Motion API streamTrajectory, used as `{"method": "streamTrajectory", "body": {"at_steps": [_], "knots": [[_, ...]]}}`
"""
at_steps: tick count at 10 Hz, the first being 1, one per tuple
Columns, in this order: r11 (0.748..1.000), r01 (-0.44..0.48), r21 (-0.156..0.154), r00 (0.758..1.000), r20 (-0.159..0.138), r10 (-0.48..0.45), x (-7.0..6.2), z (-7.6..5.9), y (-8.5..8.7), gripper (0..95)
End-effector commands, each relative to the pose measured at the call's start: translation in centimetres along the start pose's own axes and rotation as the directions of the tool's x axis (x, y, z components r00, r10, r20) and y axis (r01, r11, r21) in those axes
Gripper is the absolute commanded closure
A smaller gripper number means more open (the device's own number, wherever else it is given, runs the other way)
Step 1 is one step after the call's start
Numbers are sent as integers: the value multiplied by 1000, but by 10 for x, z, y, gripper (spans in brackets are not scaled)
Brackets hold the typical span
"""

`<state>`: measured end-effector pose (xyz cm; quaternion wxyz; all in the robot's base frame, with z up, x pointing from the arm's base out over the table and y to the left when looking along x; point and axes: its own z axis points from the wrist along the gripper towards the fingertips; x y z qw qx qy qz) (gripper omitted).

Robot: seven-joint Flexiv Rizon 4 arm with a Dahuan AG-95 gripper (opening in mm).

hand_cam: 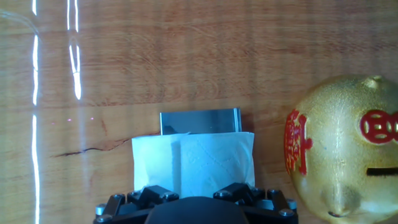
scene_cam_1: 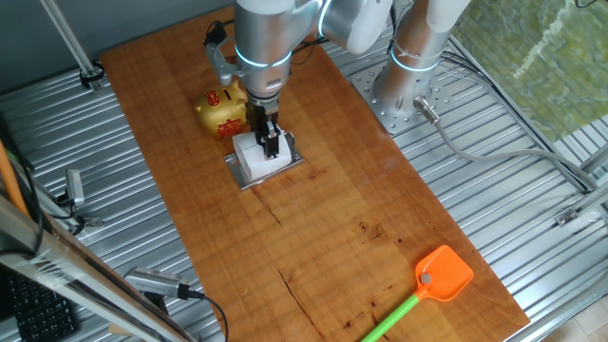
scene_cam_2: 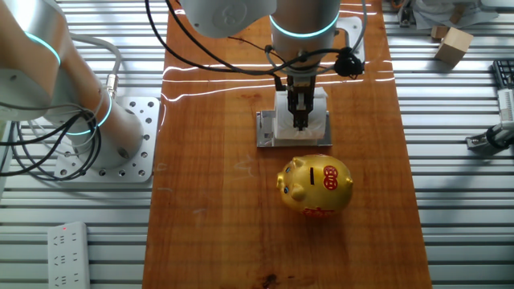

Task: Take the roll of paper down from the shelf

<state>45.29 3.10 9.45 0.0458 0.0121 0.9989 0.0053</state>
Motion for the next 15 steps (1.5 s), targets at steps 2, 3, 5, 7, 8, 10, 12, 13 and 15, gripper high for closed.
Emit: {"method": "streamTrajectory", "body": {"at_steps": [2,3,5,7,8,10,12,13,15], "knots": [[1000,2,0,1000,-3,-2,-3,0,-1,950],[1000,3,0,1000,-3,-3,-5,1,-1,950],[1000,3,1,1000,-3,-3,-11,2,1,950],[1000,5,2,1000,-4,-5,-14,3,2,950],[1000,4,2,1000,-4,-4,-16,3,2,950],[1000,7,2,1000,-4,-7,-19,3,2,950],[1000,9,1,1000,-6,-9,-25,2,2,950],[1000,8,2,1000,-9,-8,-27,1,2,950],[1000,9,2,1000,-8,-9,-29,2,2,950]]}}
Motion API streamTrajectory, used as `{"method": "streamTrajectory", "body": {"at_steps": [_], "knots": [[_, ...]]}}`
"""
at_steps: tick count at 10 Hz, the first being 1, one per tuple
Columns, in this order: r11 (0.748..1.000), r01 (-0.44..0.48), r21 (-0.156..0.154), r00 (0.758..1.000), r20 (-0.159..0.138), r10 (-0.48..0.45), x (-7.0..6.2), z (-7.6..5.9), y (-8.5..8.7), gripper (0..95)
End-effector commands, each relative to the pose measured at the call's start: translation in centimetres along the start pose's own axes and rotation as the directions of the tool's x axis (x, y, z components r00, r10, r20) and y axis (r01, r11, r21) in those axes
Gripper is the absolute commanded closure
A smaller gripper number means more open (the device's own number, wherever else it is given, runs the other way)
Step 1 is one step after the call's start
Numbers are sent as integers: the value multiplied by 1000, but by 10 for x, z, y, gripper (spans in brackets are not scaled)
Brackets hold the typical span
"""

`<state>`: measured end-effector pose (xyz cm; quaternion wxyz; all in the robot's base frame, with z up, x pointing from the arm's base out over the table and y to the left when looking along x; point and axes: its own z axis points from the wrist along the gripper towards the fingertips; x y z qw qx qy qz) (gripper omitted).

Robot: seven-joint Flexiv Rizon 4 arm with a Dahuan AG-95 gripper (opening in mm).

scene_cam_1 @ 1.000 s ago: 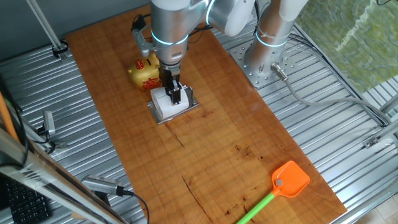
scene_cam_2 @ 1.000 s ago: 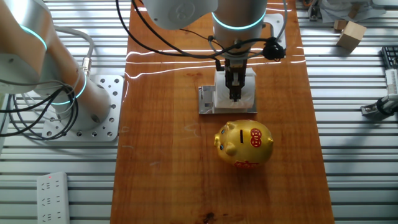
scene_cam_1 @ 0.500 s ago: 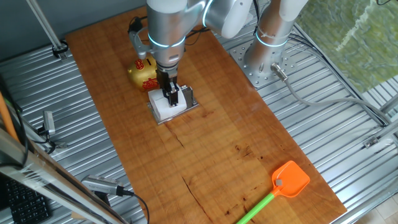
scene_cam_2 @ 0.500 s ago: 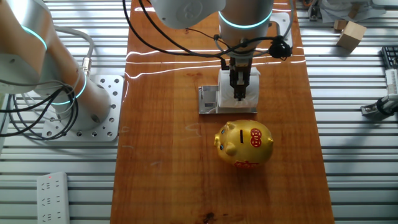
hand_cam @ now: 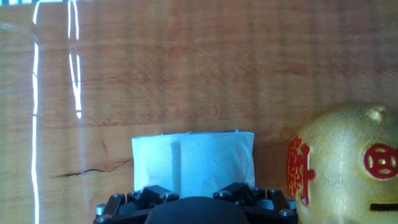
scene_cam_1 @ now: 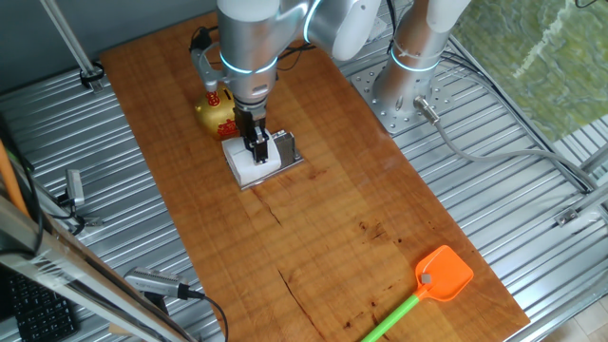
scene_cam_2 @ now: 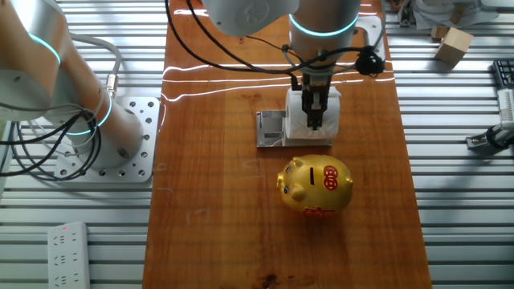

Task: Take the roll of paper down from the shelf

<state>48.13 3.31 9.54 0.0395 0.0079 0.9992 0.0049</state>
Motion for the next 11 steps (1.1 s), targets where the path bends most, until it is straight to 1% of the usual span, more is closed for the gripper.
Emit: {"method": "streamTrajectory", "body": {"at_steps": [1,6,11], "knots": [[1000,2,2,1000,4,-2,-1,1,-1,950],[1000,3,1,1000,1,-3,-10,1,0,950],[1000,3,1,1000,1,-3,-16,2,2,950]]}}
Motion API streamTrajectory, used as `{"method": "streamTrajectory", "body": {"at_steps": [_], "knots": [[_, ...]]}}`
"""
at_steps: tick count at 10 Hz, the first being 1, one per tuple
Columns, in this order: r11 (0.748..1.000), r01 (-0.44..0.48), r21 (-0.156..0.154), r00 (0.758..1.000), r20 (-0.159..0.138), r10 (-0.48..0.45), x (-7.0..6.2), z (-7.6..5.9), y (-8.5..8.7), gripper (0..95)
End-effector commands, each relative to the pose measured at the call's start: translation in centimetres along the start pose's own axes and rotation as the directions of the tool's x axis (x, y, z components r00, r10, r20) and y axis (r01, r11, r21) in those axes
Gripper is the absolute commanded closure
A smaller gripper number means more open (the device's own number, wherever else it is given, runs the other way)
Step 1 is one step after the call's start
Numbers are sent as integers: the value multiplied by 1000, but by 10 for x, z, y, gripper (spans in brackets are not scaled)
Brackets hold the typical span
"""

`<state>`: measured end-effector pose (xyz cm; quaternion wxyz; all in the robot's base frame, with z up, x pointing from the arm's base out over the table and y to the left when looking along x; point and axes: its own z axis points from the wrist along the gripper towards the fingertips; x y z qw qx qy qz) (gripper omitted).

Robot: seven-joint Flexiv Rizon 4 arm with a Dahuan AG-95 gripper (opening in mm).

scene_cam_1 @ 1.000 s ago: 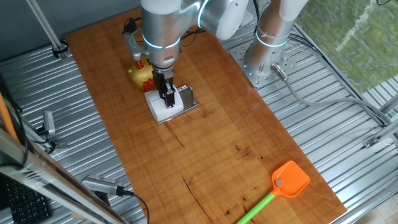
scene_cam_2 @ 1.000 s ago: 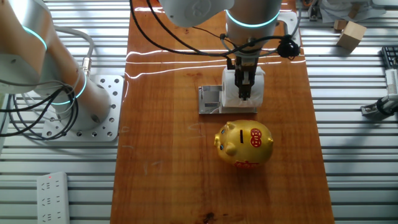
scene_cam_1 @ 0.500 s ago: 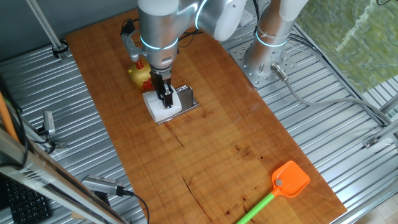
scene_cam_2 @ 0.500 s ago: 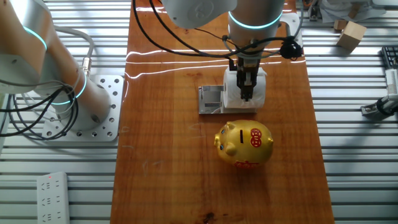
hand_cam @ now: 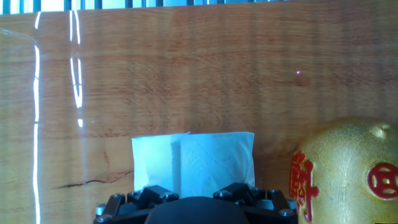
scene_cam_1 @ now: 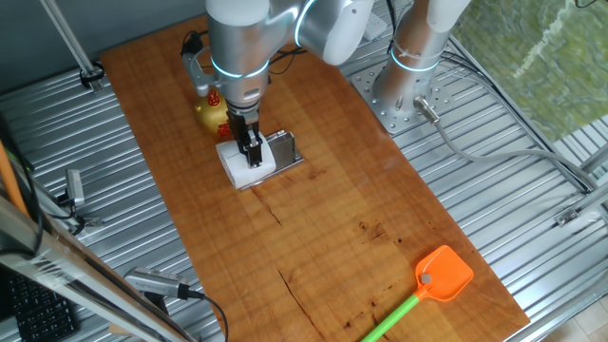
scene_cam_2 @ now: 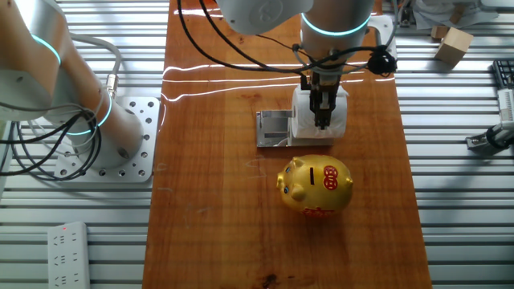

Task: Take the roll of paper down from the shelf

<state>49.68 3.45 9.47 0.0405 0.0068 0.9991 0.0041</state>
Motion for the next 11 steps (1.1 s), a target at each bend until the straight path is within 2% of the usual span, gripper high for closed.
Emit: {"method": "streamTrajectory", "body": {"at_steps": [1,11], "knots": [[1000,2,-1,1000,-1,-2,-1,0,0,950],[1000,-4,-1,1000,-6,4,-2,-1,0,950]]}}
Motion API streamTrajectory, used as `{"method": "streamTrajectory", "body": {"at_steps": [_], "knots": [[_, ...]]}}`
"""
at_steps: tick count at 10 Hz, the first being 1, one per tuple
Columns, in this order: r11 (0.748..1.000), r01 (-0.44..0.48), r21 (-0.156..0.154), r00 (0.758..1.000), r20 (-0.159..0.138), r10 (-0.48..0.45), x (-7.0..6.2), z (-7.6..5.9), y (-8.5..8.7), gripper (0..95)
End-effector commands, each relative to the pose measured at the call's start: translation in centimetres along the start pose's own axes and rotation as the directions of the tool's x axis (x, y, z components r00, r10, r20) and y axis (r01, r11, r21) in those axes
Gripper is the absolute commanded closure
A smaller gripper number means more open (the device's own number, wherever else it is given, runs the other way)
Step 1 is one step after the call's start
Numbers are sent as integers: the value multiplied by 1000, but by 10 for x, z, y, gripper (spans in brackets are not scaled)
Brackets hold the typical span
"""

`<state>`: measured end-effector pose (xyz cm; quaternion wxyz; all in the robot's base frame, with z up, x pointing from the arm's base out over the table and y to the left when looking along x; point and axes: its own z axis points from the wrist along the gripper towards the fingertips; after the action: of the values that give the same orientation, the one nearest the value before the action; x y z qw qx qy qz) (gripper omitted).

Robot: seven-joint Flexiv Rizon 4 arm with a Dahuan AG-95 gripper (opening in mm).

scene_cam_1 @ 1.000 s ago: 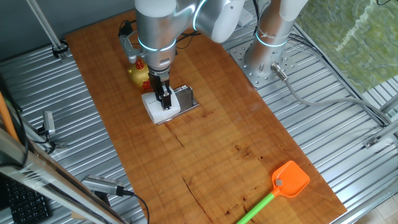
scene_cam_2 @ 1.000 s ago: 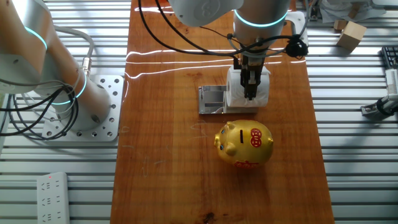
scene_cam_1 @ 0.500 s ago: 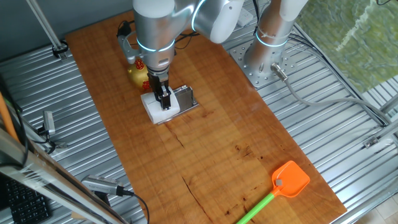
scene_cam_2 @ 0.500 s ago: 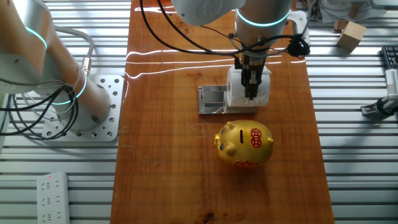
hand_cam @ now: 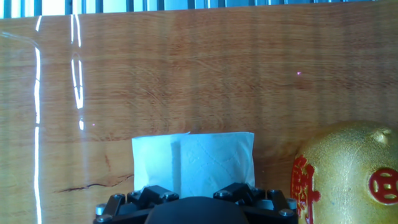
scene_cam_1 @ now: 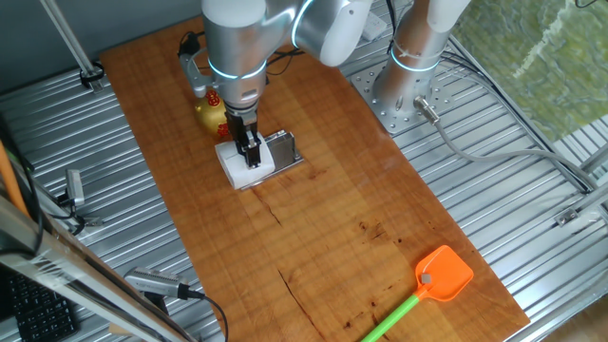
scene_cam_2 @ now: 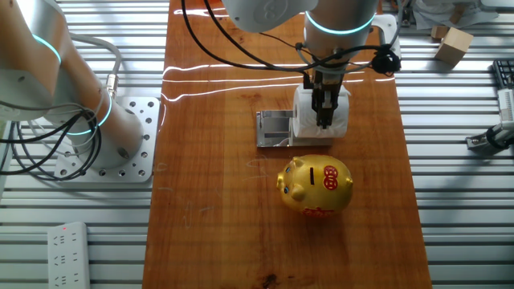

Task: Take the roll of paper down from the shelf

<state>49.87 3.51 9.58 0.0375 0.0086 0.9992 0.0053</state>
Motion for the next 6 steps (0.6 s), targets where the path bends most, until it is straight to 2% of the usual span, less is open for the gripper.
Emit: {"method": "streamTrajectory", "body": {"at_steps": [1,6], "knots": [[1000,0,1,1000,-5,0,0,0,0,950],[1000,29,1,1000,1,-29,0,0,0,950]]}}
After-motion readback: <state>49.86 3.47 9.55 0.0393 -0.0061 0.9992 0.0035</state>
